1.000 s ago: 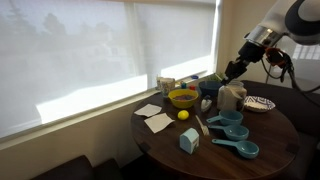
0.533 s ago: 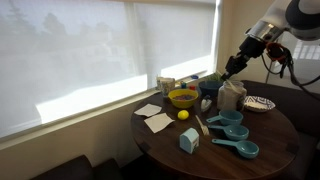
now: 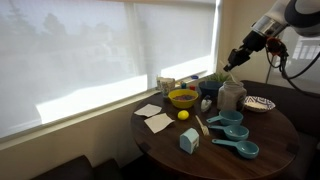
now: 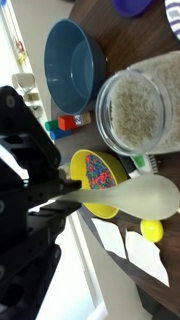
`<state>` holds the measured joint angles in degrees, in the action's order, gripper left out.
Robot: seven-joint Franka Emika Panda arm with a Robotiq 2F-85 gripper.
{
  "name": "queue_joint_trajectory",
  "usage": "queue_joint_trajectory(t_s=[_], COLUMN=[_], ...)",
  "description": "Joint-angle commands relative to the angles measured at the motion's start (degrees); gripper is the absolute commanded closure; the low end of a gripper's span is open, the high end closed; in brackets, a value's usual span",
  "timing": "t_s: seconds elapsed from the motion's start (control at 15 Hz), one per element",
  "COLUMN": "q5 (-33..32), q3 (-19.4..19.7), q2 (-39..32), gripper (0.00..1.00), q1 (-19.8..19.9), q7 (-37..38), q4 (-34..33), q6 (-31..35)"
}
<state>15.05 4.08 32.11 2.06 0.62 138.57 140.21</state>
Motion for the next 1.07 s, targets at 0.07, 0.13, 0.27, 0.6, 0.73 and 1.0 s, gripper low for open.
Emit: queue_joint_trajectory(t_s=[0.07, 0.13, 0.27, 0.6, 0.73, 1.0], q5=[-3.9, -4.3, -4.5, -7.3, -9.6, -13.1], q3=[0.4, 0.3, -0.1, -2.0, -2.6, -2.9], q2=[-2.1, -2.6, -3.6, -6.8, -7.9, -8.6], gripper=[0.97, 0.97, 0.97, 0.97, 0.97, 0.97], q1=[4.1, 4.8, 5.4, 6.2, 7.1, 7.8], q7=[2.5, 3.1, 4.1, 7.1, 8.5, 9.1], q4=[-0.8, -0.7, -0.5, 0.1, 0.3, 1.2], q6=[5.3, 6.6, 8.6, 12.5, 13.5, 13.6])
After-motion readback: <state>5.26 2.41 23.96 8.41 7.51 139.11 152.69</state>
